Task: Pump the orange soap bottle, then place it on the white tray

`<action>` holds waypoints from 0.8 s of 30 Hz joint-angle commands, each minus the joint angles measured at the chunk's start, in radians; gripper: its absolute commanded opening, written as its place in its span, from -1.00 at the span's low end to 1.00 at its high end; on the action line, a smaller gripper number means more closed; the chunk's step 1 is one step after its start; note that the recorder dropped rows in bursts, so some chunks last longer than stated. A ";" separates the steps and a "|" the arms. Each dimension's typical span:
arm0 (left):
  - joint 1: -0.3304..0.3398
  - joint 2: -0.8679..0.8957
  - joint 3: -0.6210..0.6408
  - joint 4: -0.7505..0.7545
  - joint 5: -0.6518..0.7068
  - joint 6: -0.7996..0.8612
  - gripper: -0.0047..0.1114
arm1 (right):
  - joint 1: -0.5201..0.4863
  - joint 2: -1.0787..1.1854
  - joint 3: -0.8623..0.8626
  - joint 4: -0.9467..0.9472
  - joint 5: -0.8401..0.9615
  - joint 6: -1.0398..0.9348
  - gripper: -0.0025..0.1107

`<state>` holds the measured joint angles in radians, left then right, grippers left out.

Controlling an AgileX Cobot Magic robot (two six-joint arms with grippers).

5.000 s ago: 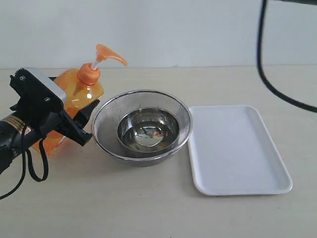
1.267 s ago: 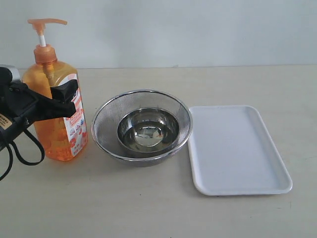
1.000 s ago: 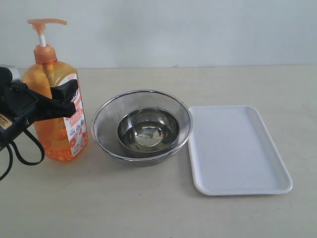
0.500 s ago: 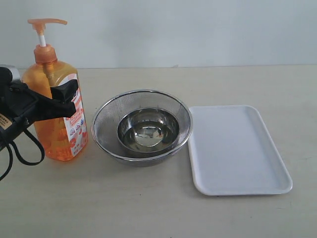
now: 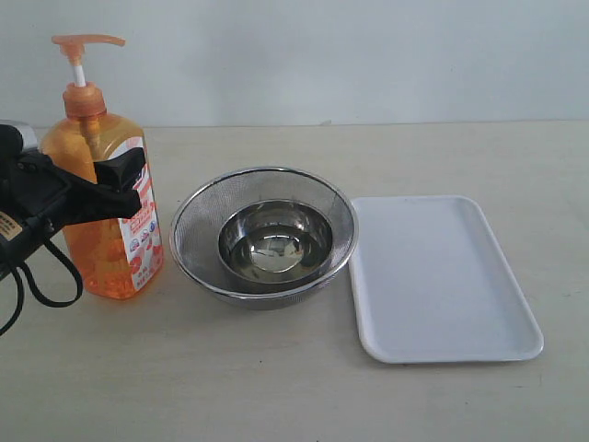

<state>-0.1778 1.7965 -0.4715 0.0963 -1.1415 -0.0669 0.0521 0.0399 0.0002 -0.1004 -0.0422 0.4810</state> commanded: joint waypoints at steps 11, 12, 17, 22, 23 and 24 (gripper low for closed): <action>-0.001 -0.005 0.011 0.004 0.036 0.008 -0.84 | -0.003 -0.007 0.000 0.039 0.331 -0.235 -0.96; -0.001 -0.005 0.011 0.004 0.036 0.008 -0.84 | -0.003 -0.007 0.000 0.039 0.358 -0.246 -0.96; -0.001 -0.005 0.011 0.004 0.036 0.008 -0.84 | -0.053 -0.040 0.000 0.039 0.393 -0.255 -0.96; -0.001 -0.005 0.011 0.004 0.036 0.008 -0.84 | -0.065 -0.040 0.000 0.050 0.390 -0.255 -0.96; -0.001 -0.005 0.011 0.004 0.036 0.008 -0.84 | -0.065 -0.040 0.000 0.050 0.390 -0.255 -0.96; -0.001 -0.005 0.011 0.004 0.036 0.008 -0.84 | -0.065 -0.040 0.000 0.050 0.390 -0.255 -0.96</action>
<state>-0.1778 1.7965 -0.4715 0.0963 -1.1415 -0.0669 -0.0096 0.0064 0.0002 -0.0517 0.3525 0.2361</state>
